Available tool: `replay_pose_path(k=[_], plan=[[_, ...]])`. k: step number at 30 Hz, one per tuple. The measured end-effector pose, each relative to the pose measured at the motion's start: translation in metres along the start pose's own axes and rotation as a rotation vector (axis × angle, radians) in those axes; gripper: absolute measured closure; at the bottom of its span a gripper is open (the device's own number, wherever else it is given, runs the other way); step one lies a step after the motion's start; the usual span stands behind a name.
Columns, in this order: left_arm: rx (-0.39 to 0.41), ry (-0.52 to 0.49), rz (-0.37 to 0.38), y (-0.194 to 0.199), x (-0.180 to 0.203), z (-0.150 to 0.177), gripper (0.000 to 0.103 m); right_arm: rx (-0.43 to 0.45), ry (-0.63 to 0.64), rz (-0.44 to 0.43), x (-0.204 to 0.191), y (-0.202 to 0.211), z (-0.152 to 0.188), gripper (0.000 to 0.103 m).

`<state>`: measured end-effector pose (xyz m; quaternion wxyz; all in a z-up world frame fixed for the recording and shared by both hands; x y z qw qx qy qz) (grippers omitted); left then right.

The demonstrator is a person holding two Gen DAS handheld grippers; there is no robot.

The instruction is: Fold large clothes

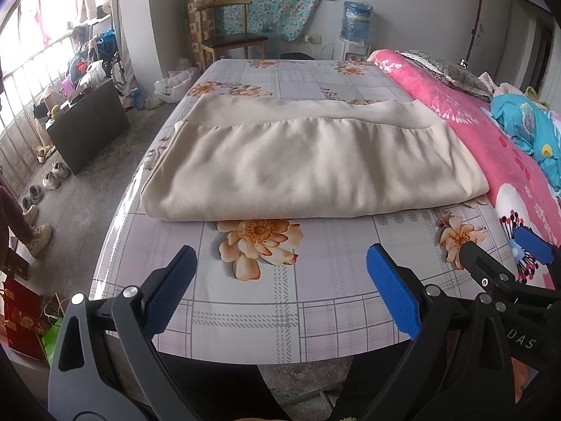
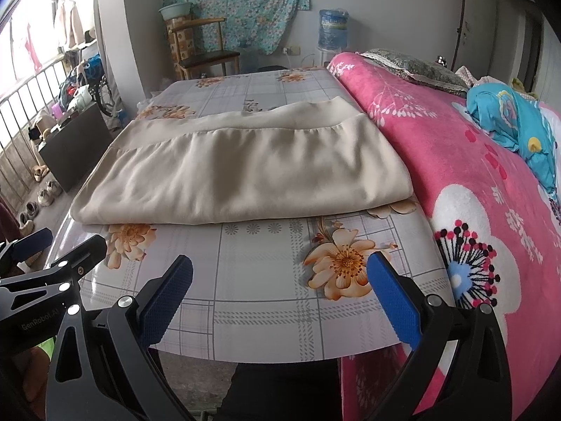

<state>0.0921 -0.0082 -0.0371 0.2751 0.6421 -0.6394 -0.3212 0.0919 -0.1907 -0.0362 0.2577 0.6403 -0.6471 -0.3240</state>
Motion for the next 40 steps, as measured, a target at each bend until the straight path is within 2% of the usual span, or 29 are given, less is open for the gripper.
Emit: replay_pose_path(k=[40], plan=[[-0.006, 0.01, -0.003, -0.0024, -0.0038, -0.0005, 0.009, -0.003, 0.005, -0.008, -0.0052, -0.0025, -0.0016, 0.006]])
Point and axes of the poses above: each gripper's, at about its wrist camera, not at the fingertips, and y roughly against the way its jaws point, x to its right, z to its underside, the point moved 7 cm from there along -y, roughly the way its jaws point, and after that the axes turned 6 degrees about -z, right-handed, at the moved point
